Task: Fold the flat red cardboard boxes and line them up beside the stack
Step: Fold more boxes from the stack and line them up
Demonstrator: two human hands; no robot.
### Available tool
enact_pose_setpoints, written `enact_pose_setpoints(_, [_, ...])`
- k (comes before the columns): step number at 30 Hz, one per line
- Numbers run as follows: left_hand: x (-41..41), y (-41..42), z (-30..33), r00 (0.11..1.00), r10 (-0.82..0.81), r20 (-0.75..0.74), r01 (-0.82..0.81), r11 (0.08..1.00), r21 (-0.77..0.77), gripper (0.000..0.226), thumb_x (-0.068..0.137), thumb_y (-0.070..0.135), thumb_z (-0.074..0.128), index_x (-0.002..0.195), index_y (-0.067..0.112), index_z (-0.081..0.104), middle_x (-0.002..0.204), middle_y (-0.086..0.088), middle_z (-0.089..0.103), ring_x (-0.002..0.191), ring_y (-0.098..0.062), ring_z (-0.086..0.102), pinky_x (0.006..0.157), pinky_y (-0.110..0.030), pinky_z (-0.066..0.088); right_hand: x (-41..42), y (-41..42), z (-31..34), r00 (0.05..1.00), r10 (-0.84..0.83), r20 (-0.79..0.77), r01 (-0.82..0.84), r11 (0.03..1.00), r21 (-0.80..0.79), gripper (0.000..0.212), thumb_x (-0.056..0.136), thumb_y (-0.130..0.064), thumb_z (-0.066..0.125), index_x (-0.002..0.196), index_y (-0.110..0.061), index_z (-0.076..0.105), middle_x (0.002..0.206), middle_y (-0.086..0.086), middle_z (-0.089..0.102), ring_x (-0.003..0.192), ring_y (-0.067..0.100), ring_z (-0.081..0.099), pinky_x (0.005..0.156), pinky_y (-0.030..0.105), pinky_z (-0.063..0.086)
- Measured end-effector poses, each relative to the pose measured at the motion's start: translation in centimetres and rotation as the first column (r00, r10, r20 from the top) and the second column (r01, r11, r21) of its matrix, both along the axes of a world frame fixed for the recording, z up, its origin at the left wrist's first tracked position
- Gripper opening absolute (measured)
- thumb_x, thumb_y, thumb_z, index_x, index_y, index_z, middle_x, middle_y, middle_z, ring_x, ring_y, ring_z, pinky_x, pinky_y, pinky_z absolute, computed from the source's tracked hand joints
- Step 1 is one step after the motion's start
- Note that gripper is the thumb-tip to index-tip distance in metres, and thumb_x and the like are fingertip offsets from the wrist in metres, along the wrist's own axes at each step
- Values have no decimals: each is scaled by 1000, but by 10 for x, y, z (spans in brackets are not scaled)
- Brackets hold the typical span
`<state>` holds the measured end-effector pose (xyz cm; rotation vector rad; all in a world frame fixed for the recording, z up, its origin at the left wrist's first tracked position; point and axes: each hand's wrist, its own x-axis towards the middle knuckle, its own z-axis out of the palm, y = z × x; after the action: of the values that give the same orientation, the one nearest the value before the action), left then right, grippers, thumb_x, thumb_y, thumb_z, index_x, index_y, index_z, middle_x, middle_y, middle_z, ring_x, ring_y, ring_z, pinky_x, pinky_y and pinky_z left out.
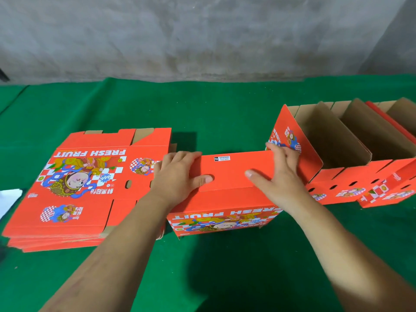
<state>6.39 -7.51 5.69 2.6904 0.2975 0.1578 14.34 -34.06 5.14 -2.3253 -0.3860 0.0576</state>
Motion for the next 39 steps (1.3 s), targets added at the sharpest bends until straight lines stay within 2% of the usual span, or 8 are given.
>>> enact_pose_setpoints(8, [9, -32, 1, 976, 152, -154, -95, 941, 325, 78, 81, 80, 63, 142, 36, 45, 138, 1, 50, 134, -32, 39, 105, -56, 38, 1, 15, -3, 999, -50, 17, 53, 910, -411, 77, 82, -68, 69, 140, -49, 23, 144, 1, 16, 119, 39, 57, 94, 54, 52])
enact_pose_setpoints(11, [3, -14, 6, 998, 56, -22, -59, 983, -175, 65, 89, 70, 62, 145, 37, 54, 137, 5, 59, 137, -26, 45, 111, -53, 42, 0, 6, -3, 998, -17, -62, -2, 954, -299, 75, 79, -82, 54, 142, -54, 25, 151, -10, 12, 130, 34, 53, 105, 51, 46])
enact_pose_setpoints(14, [-4, -10, 9, 931, 348, 111, -107, 550, -829, 49, 102, 33, 66, 148, 22, 55, 144, -3, 62, 130, -13, 58, 109, -16, 44, 1, 0, 0, 968, -91, -235, 92, 996, -8, 83, 75, -89, 38, 151, -55, 29, 164, -13, 16, 150, 22, 32, 120, 48, 28])
enact_pose_setpoints(19, [-30, -18, 2, 877, 427, -220, -415, 444, -794, 48, 107, 51, 50, 140, 18, 64, 137, -3, 63, 129, -24, 55, 106, -34, 41, -9, -11, 0, 765, -143, -628, 349, 912, 217, 82, 89, -80, 48, 159, -47, 22, 169, -15, 16, 154, 14, 20, 124, 44, 18])
enact_pose_setpoints(23, [-35, -23, 16, 847, 526, -76, -320, 391, -863, 25, 104, 23, 56, 120, 19, 74, 122, -10, 73, 123, -29, 65, 107, -38, 49, -2, -18, 10, 855, -116, -506, 315, 890, 329, 66, 100, -62, 47, 158, -33, 33, 167, -2, 28, 151, 20, 29, 119, 40, 26])
enact_pose_setpoints(28, [-46, -27, 18, 822, 512, 247, 89, 313, -946, 76, 81, 5, 63, 152, 30, 50, 144, 19, 58, 124, 14, 58, 87, -6, 50, -11, -31, 17, 740, 218, -637, 442, 556, 704, 50, 90, -52, 64, 134, -30, 66, 123, 8, 74, 109, 26, 73, 82, 39, 60])
enact_pose_setpoints(32, [-55, -21, 0, 842, 328, 429, 323, 330, -887, 91, 84, -13, 46, 162, 30, 28, 131, 39, 62, 134, 5, 54, 88, -16, 55, -13, -50, 21, 525, 449, -723, 366, 648, 668, 46, 85, -39, 61, 128, -26, 73, 132, 5, 70, 114, 21, 71, 79, 40, 60])
enact_pose_setpoints(39, [-62, -7, -19, 978, 47, -204, -206, 43, -978, 58, 87, 58, 73, 137, 31, 63, 120, 1, 78, 100, -22, 79, 72, -41, 65, -29, -58, 8, 669, 473, -573, 157, 663, 732, 61, 84, -5, 63, 140, -25, 48, 141, 14, 62, 118, 29, 68, 91, 44, 57])
